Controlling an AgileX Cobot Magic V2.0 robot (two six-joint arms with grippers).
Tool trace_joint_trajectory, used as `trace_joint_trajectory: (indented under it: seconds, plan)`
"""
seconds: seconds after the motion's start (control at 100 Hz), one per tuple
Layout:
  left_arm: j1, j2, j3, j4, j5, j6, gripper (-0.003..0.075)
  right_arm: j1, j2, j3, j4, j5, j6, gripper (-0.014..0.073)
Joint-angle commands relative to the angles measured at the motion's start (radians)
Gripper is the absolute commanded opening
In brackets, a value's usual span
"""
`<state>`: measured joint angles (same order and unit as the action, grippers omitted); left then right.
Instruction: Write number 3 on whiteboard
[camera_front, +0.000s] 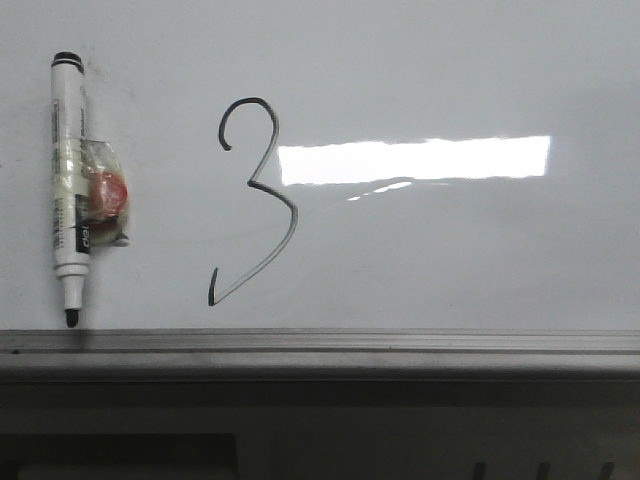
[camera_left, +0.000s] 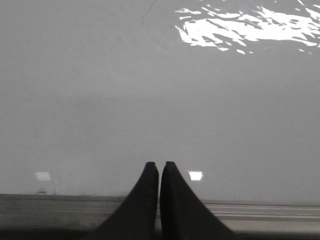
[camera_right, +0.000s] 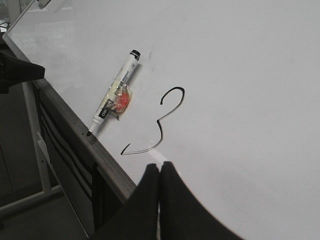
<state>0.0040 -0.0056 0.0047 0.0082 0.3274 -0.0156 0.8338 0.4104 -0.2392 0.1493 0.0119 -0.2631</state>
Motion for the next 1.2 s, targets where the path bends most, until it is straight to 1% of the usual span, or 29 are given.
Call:
trace_joint_trajectory:
  seconds: [0.0, 0.57, 0.64, 0.72, 0.76, 0.88, 0.95, 1.19]
  plan:
    - [0.001, -0.025, 0.030, -0.008, -0.071, -0.001, -0.0020, -0.007, 0.004, -0.028, -0.012, -0.085, 0.000, -0.0064]
    - [0.001, -0.025, 0.030, -0.008, -0.071, -0.001, -0.0020, -0.007, 0.004, -0.028, -0.012, -0.087, 0.000, -0.0064]
    - [0.001, -0.025, 0.030, -0.008, -0.071, -0.001, -0.0020, -0.007, 0.004, -0.028, -0.058, -0.087, 0.020, -0.0064]
    - [0.001, -0.025, 0.030, -0.008, -0.071, -0.001, -0.0020, -0.019, 0.004, -0.028, -0.172, -0.087, 0.131, -0.0064]
    - [0.001, -0.025, 0.030, -0.008, -0.071, -0.001, -0.0020, -0.032, 0.004, -0.028, -0.208, -0.087, 0.171, -0.0064]
    - [0.001, -0.025, 0.030, -0.008, -0.071, -0.001, -0.0020, -0.119, 0.004, -0.028, -0.211, -0.087, 0.185, -0.0064]
    - [0.001, -0.025, 0.030, -0.008, -0.071, -0.001, -0.0020, -0.199, 0.004, -0.028, -0.211, -0.089, 0.185, -0.0064]
    - [0.001, -0.025, 0.030, -0.008, -0.071, -0.001, -0.0020, -0.575, 0.004, -0.028, -0.211, -0.089, 0.185, -0.0064]
